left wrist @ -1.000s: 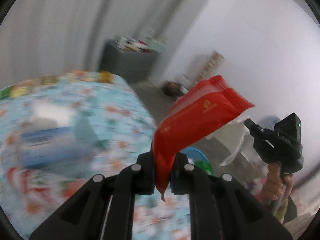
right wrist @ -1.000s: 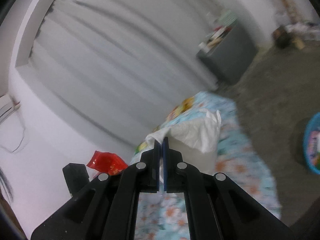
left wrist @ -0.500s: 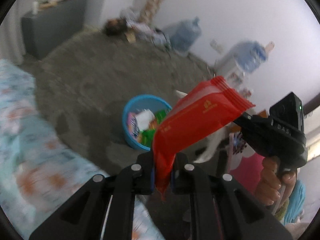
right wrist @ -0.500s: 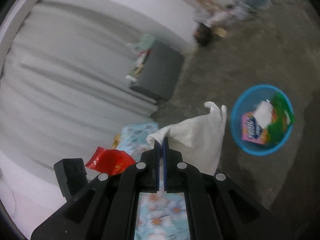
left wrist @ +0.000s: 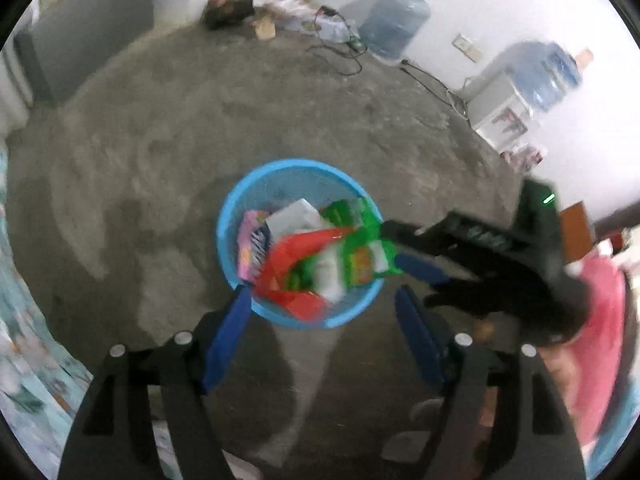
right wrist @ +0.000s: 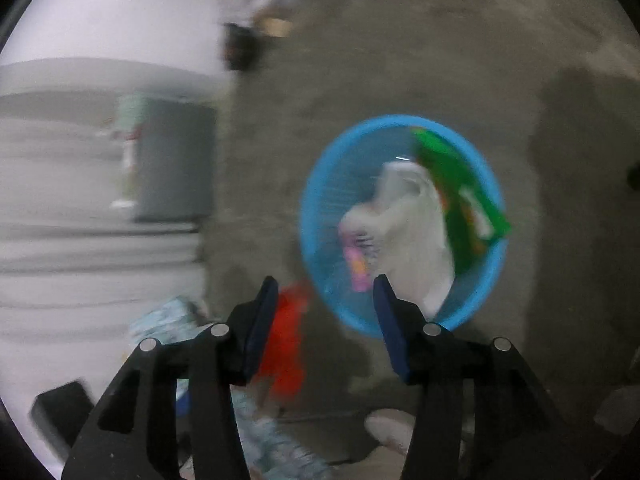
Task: Collect trash
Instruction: 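Carry red wrapper and tissue to the blue wastebasket and release both, then grasp the white medicine box with the left tool while the right tool grasps the clear plastic cup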
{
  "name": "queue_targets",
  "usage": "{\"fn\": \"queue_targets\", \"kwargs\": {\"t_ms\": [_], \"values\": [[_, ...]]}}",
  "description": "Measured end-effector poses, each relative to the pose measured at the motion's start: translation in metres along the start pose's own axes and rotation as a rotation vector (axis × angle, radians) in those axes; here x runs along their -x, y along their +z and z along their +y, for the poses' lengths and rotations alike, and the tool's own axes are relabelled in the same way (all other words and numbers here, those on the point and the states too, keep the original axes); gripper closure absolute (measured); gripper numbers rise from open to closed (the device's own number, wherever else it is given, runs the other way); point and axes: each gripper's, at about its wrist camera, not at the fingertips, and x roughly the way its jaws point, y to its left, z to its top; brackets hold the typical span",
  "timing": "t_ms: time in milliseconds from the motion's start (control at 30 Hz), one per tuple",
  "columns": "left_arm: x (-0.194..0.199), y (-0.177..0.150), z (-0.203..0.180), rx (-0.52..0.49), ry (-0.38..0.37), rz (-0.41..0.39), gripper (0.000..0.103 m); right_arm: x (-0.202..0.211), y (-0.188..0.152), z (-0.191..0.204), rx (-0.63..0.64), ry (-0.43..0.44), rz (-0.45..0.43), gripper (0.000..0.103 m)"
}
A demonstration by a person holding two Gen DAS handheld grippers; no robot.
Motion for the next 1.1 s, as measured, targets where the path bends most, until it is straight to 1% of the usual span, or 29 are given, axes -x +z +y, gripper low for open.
{"fn": "queue_targets", "kwargs": {"t_ms": [33, 67, 167, 267, 400, 500, 633, 667, 733, 800, 867, 967, 1067, 1100], "values": [[0.002, 0.001, 0.001, 0.010, -0.025, -0.001, 0.031, 0.001, -0.003, -0.005, -0.010, 0.012, -0.002, 0.053], [0.006, 0.000, 0.001, 0.002, -0.030, -0.013, 0.030, 0.003, -0.006, -0.007, -0.009, 0.019, -0.006, 0.051], [0.023, 0.000, -0.001, -0.026, -0.014, -0.054, 0.029, 0.014, -0.015, -0.008, 0.015, 0.009, -0.028, 0.048], [0.041, -0.005, -0.004, -0.035, -0.032, -0.068, 0.029, 0.028, -0.024, -0.005, 0.036, 0.024, -0.053, 0.044], [0.076, -0.022, -0.007, -0.076, -0.014, -0.090, 0.028, 0.051, -0.034, 0.006, 0.109, 0.051, -0.080, 0.041], [0.110, -0.039, -0.002, -0.081, 0.004, -0.105, 0.027, 0.061, -0.042, 0.022, 0.170, 0.073, -0.083, 0.040], [0.169, -0.073, 0.017, -0.067, 0.016, -0.166, 0.027, 0.075, -0.055, 0.054, 0.269, 0.121, -0.080, 0.040], [0.189, -0.084, 0.024, -0.066, 0.027, -0.194, 0.027, 0.079, -0.060, 0.064, 0.298, 0.139, -0.078, 0.040], [0.216, -0.103, 0.036, -0.059, 0.045, -0.237, 0.027, 0.083, -0.073, 0.086, 0.358, 0.176, -0.061, 0.040], [0.249, -0.128, 0.053, -0.040, 0.077, -0.301, 0.025, 0.081, -0.085, 0.105, 0.411, 0.202, -0.037, 0.040], [0.279, -0.156, 0.073, -0.004, 0.125, -0.376, 0.023, 0.081, -0.098, 0.125, 0.468, 0.225, -0.006, 0.040], [0.311, -0.194, 0.098, 0.061, 0.173, -0.453, 0.022, 0.079, -0.122, 0.158, 0.556, 0.246, 0.045, 0.040], [0.344, -0.245, 0.131, 0.163, 0.229, -0.541, 0.022, 0.075, -0.149, 0.190, 0.651, 0.250, 0.090, 0.040], [0.352, -0.255, 0.140, 0.190, 0.242, -0.560, 0.022, 0.073, -0.160, 0.202, 0.690, 0.250, 0.107, 0.040]]}}
